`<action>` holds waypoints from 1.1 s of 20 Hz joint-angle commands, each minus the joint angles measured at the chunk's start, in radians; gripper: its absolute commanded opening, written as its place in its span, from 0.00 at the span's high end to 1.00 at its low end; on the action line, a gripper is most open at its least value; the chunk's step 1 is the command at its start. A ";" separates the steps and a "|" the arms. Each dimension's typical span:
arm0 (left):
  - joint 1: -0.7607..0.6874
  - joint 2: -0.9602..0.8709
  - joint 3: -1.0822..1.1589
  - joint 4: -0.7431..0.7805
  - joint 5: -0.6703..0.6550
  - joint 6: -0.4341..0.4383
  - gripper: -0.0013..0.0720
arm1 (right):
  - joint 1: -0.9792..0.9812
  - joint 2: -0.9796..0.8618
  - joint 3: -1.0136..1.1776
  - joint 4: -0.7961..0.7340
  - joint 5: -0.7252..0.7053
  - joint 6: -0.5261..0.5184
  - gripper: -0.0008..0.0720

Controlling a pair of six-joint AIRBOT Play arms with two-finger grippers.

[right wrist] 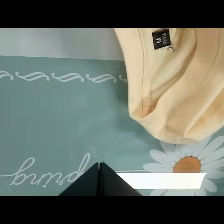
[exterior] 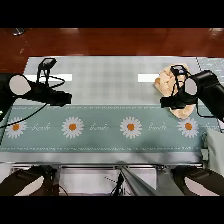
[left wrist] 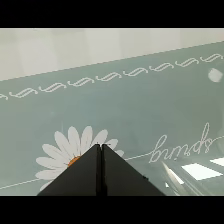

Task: Fold the shirts.

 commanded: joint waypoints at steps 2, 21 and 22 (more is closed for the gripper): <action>0.000 -0.001 0.000 0.000 0.000 0.000 0.95 | 0.000 0.000 0.000 0.000 0.000 0.000 0.96; 0.002 -0.021 -0.001 0.004 0.316 0.000 0.70 | -0.151 -0.117 0.021 -0.369 -0.653 0.285 0.13; 0.002 -0.031 -0.001 0.004 0.389 0.000 0.15 | -0.212 -0.168 0.048 -0.345 -0.664 0.315 0.13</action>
